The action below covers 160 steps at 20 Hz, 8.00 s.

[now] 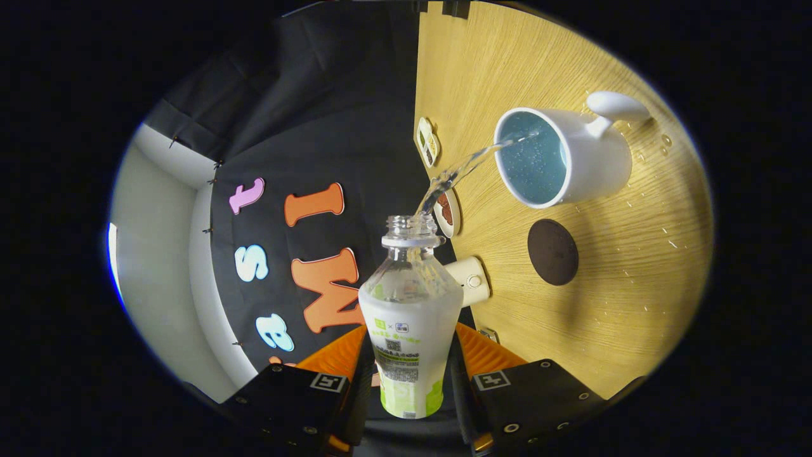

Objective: Take the bottle from table, then pour the juice into the cup, finally place the bottle on the coaster

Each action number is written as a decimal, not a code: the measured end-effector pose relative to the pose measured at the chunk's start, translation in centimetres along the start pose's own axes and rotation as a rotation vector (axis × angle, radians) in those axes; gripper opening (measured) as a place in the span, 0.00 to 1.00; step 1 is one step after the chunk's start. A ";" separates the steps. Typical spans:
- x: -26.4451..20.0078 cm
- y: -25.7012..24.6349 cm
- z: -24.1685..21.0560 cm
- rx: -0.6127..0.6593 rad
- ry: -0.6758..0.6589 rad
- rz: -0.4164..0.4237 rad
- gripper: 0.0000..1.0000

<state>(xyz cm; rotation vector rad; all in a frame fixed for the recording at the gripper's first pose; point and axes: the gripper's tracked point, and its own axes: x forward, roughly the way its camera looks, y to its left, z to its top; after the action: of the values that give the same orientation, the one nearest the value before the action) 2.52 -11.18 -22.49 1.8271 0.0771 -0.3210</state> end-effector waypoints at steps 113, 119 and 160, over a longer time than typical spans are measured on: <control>6.2 4.5 0.9 -1.639 -0.097 -0.147 0.58; 8.8 0.8 1.7 -1.795 -0.122 -0.224 0.58; -12.0 11.9 -20.3 -1.864 0.097 0.225 0.97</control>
<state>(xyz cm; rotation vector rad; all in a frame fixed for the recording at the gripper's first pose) -2.79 6.22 -3.34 -0.0121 0.1587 0.0718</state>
